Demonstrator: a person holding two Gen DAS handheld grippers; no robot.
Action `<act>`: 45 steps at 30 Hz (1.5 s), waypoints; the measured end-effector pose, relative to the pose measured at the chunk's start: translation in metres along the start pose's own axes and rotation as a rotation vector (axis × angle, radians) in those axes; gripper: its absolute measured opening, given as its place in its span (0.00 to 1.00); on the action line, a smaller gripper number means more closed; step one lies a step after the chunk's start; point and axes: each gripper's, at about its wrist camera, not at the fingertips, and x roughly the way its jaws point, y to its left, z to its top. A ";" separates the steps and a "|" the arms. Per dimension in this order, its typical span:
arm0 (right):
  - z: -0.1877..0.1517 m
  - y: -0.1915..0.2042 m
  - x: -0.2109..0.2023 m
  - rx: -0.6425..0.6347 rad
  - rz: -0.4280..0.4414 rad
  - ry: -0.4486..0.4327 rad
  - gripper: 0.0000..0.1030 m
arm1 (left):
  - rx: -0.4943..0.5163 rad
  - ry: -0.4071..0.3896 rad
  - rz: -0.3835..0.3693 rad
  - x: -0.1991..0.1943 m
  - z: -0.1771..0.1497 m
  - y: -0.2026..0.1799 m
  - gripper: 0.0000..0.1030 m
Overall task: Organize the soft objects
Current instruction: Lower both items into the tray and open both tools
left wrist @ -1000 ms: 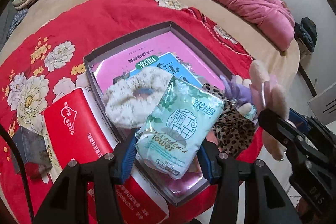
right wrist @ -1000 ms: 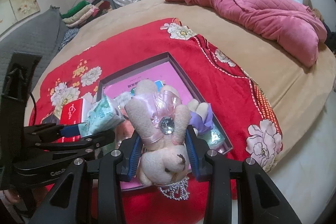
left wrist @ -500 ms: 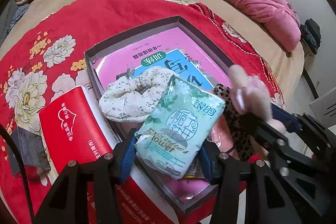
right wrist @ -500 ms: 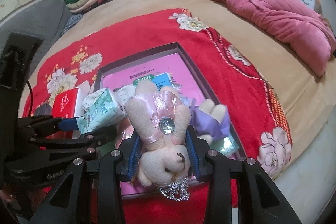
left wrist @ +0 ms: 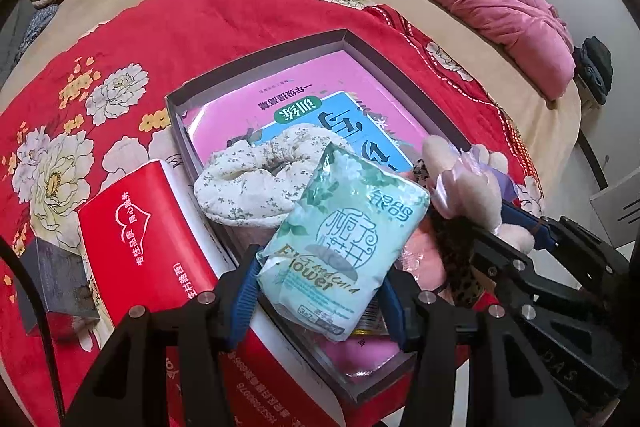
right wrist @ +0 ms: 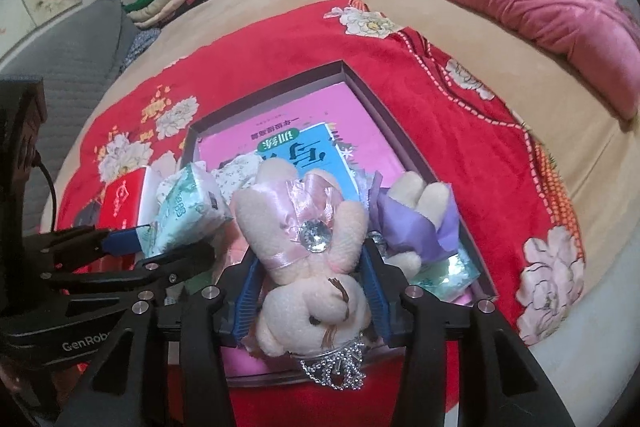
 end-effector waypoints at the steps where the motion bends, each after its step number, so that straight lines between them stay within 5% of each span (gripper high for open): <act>1: 0.000 0.000 0.000 0.001 0.004 0.001 0.48 | -0.002 0.000 -0.004 0.000 0.000 0.000 0.52; 11: -0.002 -0.001 -0.017 -0.005 0.009 -0.039 0.59 | 0.008 0.001 -0.016 -0.003 -0.002 0.000 0.52; 14: -0.005 -0.005 -0.027 0.003 -0.004 -0.063 0.71 | 0.013 0.003 -0.026 -0.003 -0.002 0.001 0.53; 45: -0.007 -0.011 -0.087 -0.023 -0.053 -0.161 0.71 | -0.011 -0.006 0.045 -0.018 -0.003 -0.010 0.55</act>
